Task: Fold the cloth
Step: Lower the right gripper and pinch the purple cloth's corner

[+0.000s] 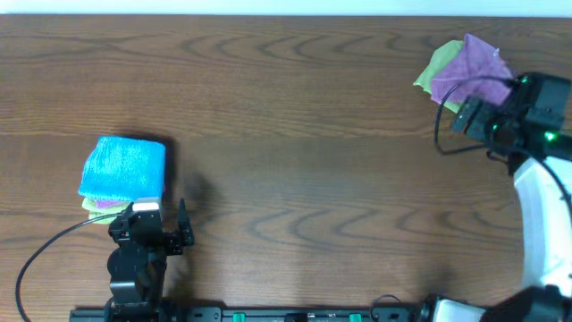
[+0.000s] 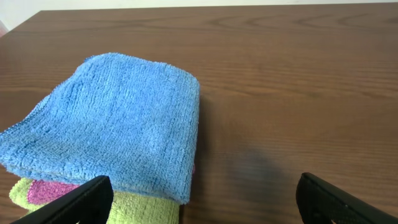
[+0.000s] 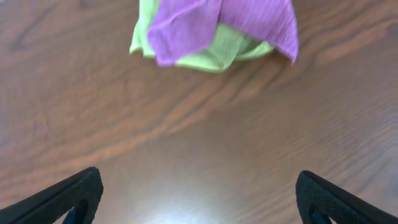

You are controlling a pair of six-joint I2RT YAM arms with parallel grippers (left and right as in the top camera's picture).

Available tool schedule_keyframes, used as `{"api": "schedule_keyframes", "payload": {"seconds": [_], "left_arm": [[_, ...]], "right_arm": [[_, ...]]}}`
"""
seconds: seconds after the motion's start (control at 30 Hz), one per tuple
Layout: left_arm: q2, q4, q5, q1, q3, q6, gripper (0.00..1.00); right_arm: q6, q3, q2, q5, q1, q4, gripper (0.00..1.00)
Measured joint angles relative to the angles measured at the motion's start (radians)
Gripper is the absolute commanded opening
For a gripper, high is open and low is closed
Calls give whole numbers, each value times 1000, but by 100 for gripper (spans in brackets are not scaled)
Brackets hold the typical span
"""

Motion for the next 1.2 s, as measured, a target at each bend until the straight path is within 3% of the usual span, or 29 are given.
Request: {"api": "schedule_keyframes", "payload": {"seconds": [0.23, 0.77, 0.93, 1.2], "left_arm": [[0, 0, 0, 0, 0, 0, 95], [0, 0, 0, 0, 0, 0, 95], [0, 0, 0, 0, 0, 0, 95], [0, 0, 0, 0, 0, 0, 95]], "right_arm": [[-12, 115, 59, -5, -44, 95, 99], [-21, 119, 117, 21, -45, 230, 99], [-10, 142, 238, 27, -45, 237, 99], [0, 384, 484, 28, -45, 141, 99]]}}
